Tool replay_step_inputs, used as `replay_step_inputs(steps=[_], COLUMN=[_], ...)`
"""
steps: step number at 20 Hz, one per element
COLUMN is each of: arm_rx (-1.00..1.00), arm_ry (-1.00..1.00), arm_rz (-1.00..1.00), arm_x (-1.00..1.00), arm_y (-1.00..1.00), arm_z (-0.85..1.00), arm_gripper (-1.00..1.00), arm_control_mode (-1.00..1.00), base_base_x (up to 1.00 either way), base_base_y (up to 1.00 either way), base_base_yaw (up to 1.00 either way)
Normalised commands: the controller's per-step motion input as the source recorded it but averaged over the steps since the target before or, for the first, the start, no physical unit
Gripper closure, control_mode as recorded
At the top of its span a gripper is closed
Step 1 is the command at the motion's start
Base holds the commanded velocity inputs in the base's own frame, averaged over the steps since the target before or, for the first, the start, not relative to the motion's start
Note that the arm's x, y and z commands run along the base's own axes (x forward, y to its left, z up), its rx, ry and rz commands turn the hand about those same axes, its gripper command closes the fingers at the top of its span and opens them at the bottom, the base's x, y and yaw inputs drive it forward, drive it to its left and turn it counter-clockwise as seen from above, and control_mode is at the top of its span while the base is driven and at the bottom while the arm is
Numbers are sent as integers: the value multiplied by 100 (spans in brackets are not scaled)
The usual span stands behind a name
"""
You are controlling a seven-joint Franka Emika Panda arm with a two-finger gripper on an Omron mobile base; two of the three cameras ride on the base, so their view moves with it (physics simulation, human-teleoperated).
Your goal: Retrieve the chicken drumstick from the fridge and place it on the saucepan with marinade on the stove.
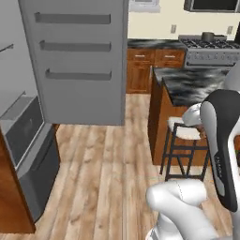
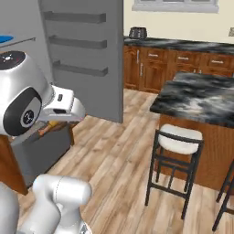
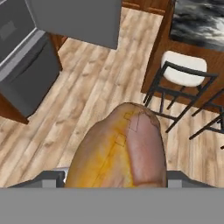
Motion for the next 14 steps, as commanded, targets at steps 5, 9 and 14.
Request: replay_step_inputs(steps=[5,9,14], arm_rx=[0,0,0], arm_ry=[0,0,0], arm_rz=[0,0,0], arm_x=[0,0,0], arm_y=[0,0,0], arm_z=[0,0,0], arm_gripper=[100,100,100], arm_control_mode=[100,100,100], base_base_x=[-45,-40,-35], base_base_y=[21,21,22], base_base_yaw=[-94,-95,-95])
